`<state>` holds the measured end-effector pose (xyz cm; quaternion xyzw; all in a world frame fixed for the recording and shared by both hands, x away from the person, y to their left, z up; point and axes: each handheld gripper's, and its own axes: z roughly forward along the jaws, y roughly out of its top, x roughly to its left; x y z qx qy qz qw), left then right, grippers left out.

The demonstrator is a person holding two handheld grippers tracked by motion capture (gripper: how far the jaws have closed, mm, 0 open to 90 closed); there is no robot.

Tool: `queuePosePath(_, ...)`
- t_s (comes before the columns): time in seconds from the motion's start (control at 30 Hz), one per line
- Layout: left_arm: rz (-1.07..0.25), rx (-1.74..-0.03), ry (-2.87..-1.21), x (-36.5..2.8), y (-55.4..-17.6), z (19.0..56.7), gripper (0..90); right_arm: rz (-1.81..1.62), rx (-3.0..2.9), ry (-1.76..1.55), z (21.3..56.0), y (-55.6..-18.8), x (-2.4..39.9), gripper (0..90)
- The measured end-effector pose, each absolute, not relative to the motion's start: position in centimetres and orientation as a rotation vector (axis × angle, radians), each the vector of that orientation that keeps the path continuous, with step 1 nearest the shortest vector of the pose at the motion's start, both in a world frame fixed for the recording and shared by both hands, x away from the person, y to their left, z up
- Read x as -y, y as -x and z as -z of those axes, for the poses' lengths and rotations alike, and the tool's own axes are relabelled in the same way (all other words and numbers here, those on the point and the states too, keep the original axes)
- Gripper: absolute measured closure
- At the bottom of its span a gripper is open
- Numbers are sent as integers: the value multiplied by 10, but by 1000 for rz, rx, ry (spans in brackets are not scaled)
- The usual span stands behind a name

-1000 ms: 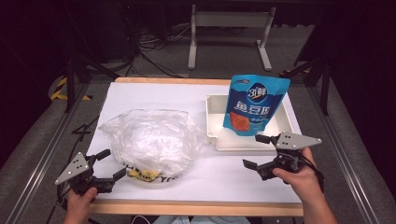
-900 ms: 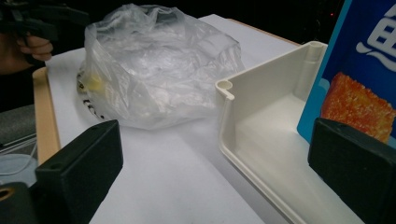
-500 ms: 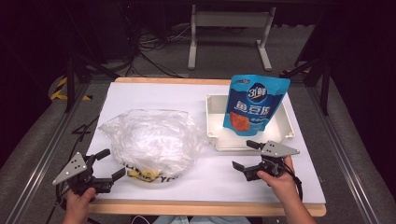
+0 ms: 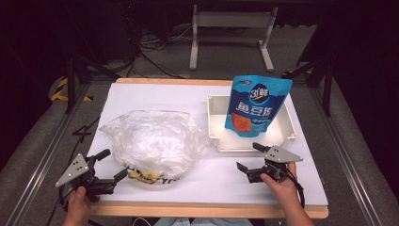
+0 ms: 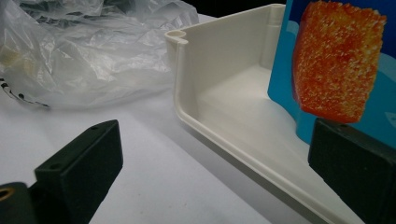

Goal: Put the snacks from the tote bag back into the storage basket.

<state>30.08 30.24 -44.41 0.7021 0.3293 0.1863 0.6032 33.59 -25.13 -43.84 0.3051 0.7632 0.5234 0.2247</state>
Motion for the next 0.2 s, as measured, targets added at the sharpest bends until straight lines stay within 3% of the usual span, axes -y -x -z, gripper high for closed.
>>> queuePosePath(0.2, -435, -778, -1628, -302, -302, 446, 2, -1481, -2095, -851, 437, -336, 251, 37)
